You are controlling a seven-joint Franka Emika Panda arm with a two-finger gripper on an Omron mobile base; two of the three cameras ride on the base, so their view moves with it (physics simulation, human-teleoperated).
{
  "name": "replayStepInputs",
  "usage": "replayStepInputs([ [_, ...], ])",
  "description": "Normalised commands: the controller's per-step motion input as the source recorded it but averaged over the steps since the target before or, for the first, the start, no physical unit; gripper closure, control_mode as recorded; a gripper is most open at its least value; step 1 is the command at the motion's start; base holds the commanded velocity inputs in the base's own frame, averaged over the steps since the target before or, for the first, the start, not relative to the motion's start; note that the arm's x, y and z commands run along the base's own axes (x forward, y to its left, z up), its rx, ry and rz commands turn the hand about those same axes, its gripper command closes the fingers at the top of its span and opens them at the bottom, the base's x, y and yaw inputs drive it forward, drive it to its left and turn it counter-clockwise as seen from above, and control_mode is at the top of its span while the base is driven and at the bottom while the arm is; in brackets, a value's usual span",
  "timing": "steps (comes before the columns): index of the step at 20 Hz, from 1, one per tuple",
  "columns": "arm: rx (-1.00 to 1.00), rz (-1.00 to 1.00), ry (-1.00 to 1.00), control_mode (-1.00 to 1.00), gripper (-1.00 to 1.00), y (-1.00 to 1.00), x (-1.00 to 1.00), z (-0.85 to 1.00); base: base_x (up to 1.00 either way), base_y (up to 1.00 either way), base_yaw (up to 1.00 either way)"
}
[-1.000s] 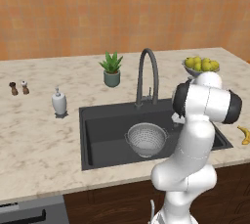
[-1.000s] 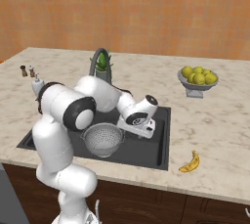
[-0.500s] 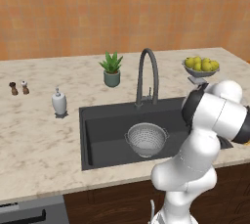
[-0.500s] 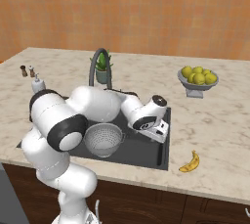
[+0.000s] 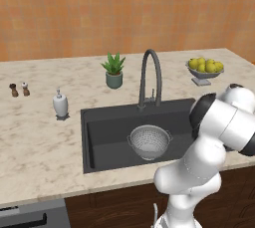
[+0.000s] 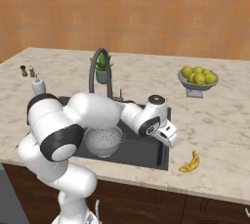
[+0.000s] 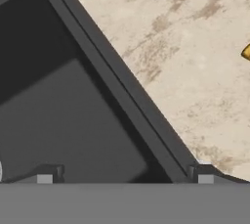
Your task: Put the colander in the sink, put the banana in the colander, and turn on the sink faucet and pour water over the colander.
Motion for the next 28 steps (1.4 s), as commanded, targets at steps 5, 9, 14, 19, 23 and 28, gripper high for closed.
replayStepInputs([
  [5, -0.17, -0.08, 0.02, -1.0, -1.0, -0.68, -0.14, 0.0, 0.0, 0.0, 0.0],
  [9, -0.08, -0.01, 0.04, -1.0, -1.0, -0.8, -0.22, 0.0, 0.0, 0.0, 0.0],
  [14, 0.0, 0.0, 0.09, -1.0, -1.0, -0.61, -0.3, 0.1, 0.0, 0.0, 0.0],
  [19, 0.04, 0.0, 0.07, -1.0, -1.0, -0.32, -0.25, 0.19, 0.0, 0.0, 0.0],
  [23, 0.02, 0.0, 0.01, -1.0, -1.0, -0.28, -0.18, 0.05, 0.0, 0.0, 0.0],
  [28, 0.09, 0.04, -0.01, -1.0, -1.0, 0.0, 0.0, -0.2, 0.0, 0.0, 0.0],
])
